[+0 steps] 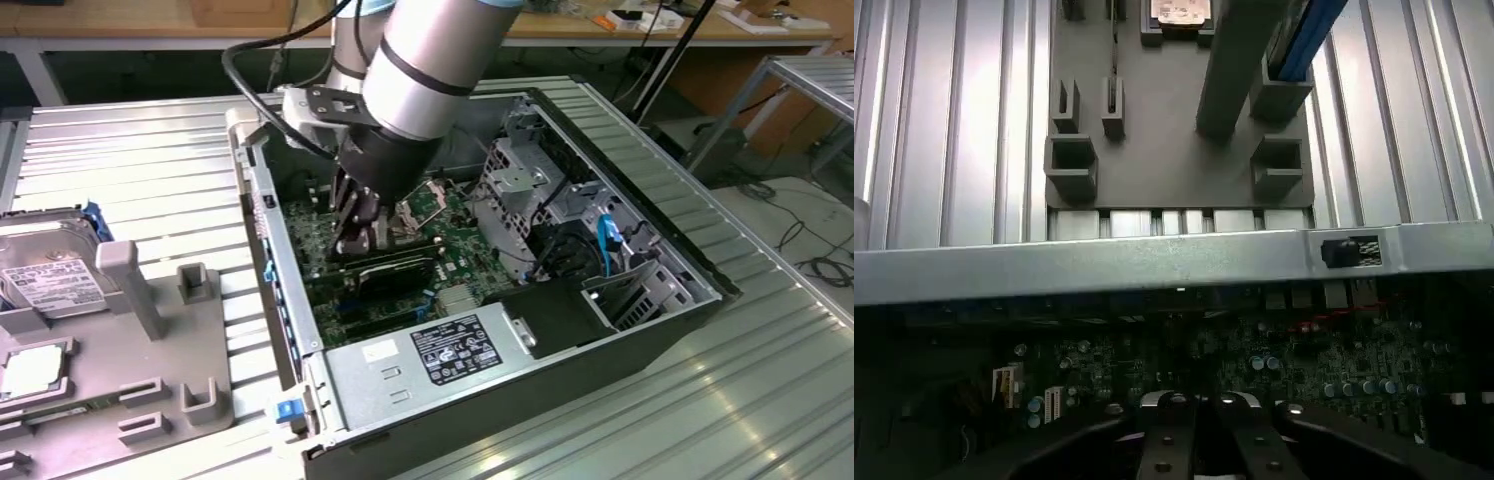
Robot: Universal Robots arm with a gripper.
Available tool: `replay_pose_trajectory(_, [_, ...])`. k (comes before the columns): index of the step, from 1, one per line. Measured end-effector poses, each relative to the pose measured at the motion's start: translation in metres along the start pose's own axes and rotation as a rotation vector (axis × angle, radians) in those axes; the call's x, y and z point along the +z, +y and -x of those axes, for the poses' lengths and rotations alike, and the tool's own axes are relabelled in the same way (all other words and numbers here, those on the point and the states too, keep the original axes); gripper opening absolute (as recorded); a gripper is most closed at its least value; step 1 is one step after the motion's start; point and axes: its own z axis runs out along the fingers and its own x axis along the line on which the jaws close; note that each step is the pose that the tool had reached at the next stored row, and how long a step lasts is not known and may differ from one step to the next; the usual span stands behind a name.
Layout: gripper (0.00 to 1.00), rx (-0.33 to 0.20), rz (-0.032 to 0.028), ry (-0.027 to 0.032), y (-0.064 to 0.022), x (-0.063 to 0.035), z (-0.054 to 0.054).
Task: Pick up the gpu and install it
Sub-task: 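Press down on the gpu until it lock into place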
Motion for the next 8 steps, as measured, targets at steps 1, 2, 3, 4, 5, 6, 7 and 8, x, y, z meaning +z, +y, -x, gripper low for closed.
replay_pose_trajectory(1, [0.11, -0.011, -0.0421, 0.0011, -0.0081, -0.0012, 0.001])
replay_pose_trajectory(2, [0.11, -0.024, -0.1031, 0.0016, -0.0108, -0.0012, 0.001])
replay_pose_trajectory(3, [0.11, -0.028, -0.1083, 0.0027, -0.0172, 0.0025, 0.001])
replay_pose_trajectory(4, [0.11, -0.032, -0.1085, 0.0034, -0.0266, 0.0081, 0.001])
replay_pose_trajectory(5, [0.11, -0.035, -0.1105, 0.0042, -0.0337, 0.0127, 0.001])
replay_pose_trajectory(6, [0.11, -0.039, -0.1162, 0.0055, -0.0418, 0.0156, 0.001])
replay_pose_trajectory(7, [0.11, -0.040, -0.1199, 0.0066, -0.0437, 0.0167, 0.001])
replay_pose_trajectory(8, [0.11, -0.040, -0.1347, 0.0067, -0.0445, 0.0198, 0.001])
